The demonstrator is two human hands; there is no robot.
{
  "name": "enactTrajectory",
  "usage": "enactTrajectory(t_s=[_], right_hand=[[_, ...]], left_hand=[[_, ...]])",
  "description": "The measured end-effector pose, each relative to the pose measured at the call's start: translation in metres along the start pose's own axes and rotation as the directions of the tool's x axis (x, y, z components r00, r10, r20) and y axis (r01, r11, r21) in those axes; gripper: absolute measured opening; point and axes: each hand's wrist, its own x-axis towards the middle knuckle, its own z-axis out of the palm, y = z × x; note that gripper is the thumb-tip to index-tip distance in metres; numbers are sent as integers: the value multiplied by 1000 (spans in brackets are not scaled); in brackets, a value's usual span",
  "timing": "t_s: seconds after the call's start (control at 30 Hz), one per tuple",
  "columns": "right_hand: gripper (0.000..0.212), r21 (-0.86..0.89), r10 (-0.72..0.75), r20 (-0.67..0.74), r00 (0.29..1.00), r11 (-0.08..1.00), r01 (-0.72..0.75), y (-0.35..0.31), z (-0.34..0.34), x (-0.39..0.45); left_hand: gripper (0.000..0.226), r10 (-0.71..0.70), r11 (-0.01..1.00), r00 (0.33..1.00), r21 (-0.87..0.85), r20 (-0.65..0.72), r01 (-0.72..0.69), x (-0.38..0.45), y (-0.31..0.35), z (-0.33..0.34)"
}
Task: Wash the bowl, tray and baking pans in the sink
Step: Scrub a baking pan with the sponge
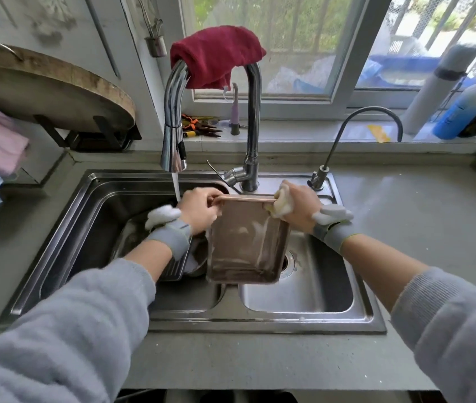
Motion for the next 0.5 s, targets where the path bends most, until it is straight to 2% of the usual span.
enactTrajectory(t_s=[0.1,0.2,0.27,0.33,0.4,0.47,0.5], right_hand=[[9,189,147,-91,985,974,-128,13,0,-5],[20,298,251,-87,964,930,-215,14,10,-11],[14,363,319,-54,946,889,-279,13,17,-15],[13,295,318,38,947,902,-315,13,21,-17],[2,67,250,200,947,961,-268,13,21,-16],[19,-168,190,314,930,975,-143,8,21,-13],[22,-184,160,313,936,977,-105,3,20,-9]], left_hand=[[22,-61,987,998,-149,-3,60,-14,-15,29],[21,-109,968,993,-233,-46,96,-21,-20,54],[24,-126,973,984,-212,-126,97,-23,-24,59],[27,-65,995,986,-90,-155,52,-20,-31,56],[30,11,998,996,58,-89,-6,-13,-31,46],[31,64,973,998,223,-3,-62,-3,-23,34],[30,78,950,996,300,37,-86,1,-16,29]])
